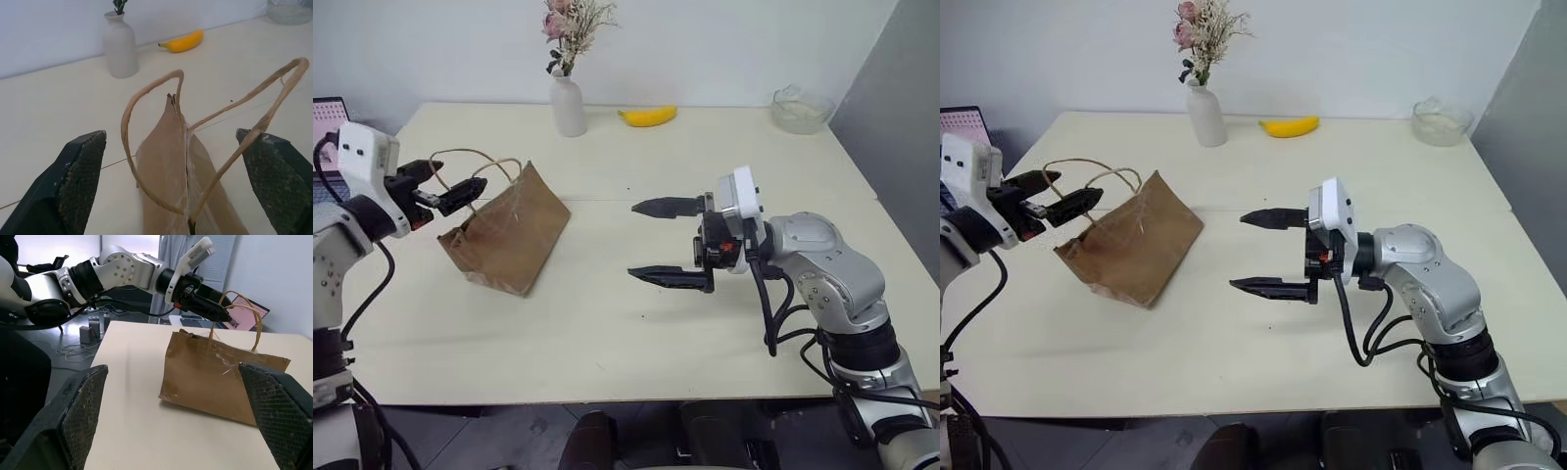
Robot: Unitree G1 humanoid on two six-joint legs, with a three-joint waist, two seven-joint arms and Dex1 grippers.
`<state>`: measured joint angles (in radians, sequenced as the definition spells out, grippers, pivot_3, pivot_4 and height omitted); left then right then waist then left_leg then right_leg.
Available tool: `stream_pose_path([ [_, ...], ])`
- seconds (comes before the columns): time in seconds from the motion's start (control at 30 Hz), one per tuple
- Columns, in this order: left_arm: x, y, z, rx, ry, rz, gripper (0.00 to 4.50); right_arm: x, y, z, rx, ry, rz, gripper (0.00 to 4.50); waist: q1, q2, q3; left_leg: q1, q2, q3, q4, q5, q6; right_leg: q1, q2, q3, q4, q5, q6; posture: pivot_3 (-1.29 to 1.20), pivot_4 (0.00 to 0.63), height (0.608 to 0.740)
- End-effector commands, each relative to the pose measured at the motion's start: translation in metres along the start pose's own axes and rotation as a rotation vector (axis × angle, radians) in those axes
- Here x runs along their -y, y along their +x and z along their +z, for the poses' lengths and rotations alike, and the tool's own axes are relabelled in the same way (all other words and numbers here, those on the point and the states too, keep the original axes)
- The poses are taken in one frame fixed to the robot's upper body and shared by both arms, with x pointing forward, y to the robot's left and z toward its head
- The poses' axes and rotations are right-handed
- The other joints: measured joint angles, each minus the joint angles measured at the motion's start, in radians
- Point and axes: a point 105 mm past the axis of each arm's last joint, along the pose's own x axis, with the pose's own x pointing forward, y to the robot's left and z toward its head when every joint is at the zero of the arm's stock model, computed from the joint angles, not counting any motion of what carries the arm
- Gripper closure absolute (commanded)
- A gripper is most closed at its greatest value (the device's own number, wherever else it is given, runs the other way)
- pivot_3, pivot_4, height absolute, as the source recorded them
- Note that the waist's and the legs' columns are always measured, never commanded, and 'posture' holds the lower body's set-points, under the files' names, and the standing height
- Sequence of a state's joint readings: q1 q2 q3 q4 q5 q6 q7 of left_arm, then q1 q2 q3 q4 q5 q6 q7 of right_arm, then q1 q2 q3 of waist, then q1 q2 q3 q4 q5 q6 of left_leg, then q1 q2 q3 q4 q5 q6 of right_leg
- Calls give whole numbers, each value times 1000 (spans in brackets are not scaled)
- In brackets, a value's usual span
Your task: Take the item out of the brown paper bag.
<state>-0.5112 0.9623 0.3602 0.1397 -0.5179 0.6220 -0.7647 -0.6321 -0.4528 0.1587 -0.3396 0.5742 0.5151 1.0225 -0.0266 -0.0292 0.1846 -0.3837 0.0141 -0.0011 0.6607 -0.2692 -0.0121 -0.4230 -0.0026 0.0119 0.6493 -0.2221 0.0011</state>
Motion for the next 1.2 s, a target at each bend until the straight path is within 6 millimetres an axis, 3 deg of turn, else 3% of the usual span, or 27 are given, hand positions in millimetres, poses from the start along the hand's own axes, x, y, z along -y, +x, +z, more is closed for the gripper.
stream_pose_path([
  [0.03, -7, -3, 26, 49, 81, -3, 32, -3, 2, 17, 34, -50, 17, 0, 0, 0, 0, 0, 0, 0, 0, 0, 0, 0, 0, 0, 0, 0, 0, 0, 150, 740],
  [0.07, -7, -1, 28, 51, 89, -10, 32, -3, 3, 18, 34, -50, 17, 0, 0, 0, 0, 0, 0, 0, 0, 0, 0, 0, 0, 0, 0, 0, 0, 0, 150, 740],
  [0.17, -6, 5, 34, 52, 106, -36, 610, -3, 4, 19, 34, -51, 20, 0, 1, 0, 0, 0, 0, 0, 0, 0, 0, 0, 0, 0, 0, 0, 0, 0, 150, 740],
  [0.57, -5, 17, 27, 9, 139, -92, 4477, -1, 2, 17, 21, -52, 10, 0, 0, 0, 0, -1, 0, 0, 0, 0, 0, 0, 0, 0, 0, 0, 0, 0, 150, 740],
  [0.83, -6, 24, 47, 34, 246, -133, 4477, 4, -10, 7, -22, -37, -42, 0, 2, -1, 1, -2, 0, 0, 1, 0, 0, 0, 0, -2, 0, 0, 0, 0, 150, 740],
  [0.97, -3, 40, 64, 66, 371, -172, 4477, 0, -22, 0, -46, -31, -85, 0, 6, -2, 1, -3, -1, 2, 1, 0, 0, -1, 1, -2, 0, 0, 0, 0, 150, 740],
  [1.2, 20, 69, 96, 166, 433, -286, 4477, -13, -36, -10, -88, 1, -125, 0, 12, -2, 1, -8, -1, 2, 3, 0, 0, -2, 2, -4, -1, 0, 1, 0, 150, 740],
])
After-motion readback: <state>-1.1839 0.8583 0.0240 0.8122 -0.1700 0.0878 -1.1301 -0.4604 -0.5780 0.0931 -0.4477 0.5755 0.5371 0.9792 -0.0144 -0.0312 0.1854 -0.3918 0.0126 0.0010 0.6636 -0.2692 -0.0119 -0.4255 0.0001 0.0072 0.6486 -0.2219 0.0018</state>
